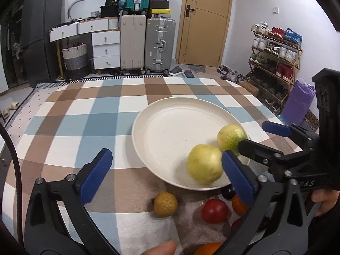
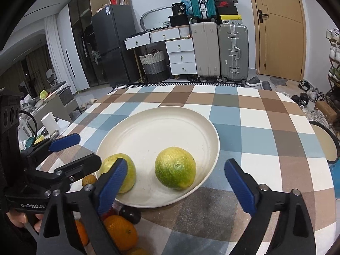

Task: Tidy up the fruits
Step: 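Withdraw both open tools from the plate toward the tangerines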

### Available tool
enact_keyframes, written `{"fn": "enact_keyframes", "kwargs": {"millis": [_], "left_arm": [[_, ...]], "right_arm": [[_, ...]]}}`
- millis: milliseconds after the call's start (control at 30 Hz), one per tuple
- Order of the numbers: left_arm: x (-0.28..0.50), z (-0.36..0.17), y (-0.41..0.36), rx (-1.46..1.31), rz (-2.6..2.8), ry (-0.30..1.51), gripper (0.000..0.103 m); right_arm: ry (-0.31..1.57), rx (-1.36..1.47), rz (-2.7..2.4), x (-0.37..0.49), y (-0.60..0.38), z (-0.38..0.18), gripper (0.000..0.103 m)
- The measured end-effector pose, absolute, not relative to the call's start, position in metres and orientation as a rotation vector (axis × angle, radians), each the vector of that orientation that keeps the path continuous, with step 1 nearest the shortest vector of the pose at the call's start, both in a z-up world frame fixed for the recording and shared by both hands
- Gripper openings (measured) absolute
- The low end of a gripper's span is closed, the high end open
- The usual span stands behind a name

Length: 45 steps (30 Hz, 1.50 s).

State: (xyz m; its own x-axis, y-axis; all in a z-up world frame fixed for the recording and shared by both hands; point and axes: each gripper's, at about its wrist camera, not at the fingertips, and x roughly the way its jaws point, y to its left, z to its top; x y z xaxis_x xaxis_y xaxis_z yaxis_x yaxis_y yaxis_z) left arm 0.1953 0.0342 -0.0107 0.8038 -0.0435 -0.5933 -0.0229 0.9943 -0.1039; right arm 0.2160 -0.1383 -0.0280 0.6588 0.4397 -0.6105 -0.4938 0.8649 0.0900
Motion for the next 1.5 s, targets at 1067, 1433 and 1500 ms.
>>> {"fn": "enact_keyframes", "kwargs": {"millis": [1067, 1433, 1500], "left_arm": [[0.122, -0.015, 0.052, -0.185, -0.006, 0.659, 0.103], [0.099, -0.02, 0.023, -0.135, 0.002, 0.721, 0.103], [0.096, -0.021, 0.019, -0.129, 0.0, 0.733, 0.103]], "right_arm": [[0.736, -0.051, 0.718, 0.175, -0.159, -0.028, 0.103], [0.807, -0.047, 0.753, 0.176, -0.155, -0.035, 0.103], [0.818, -0.06, 0.755, 0.175, -0.153, -0.038, 0.103]]}}
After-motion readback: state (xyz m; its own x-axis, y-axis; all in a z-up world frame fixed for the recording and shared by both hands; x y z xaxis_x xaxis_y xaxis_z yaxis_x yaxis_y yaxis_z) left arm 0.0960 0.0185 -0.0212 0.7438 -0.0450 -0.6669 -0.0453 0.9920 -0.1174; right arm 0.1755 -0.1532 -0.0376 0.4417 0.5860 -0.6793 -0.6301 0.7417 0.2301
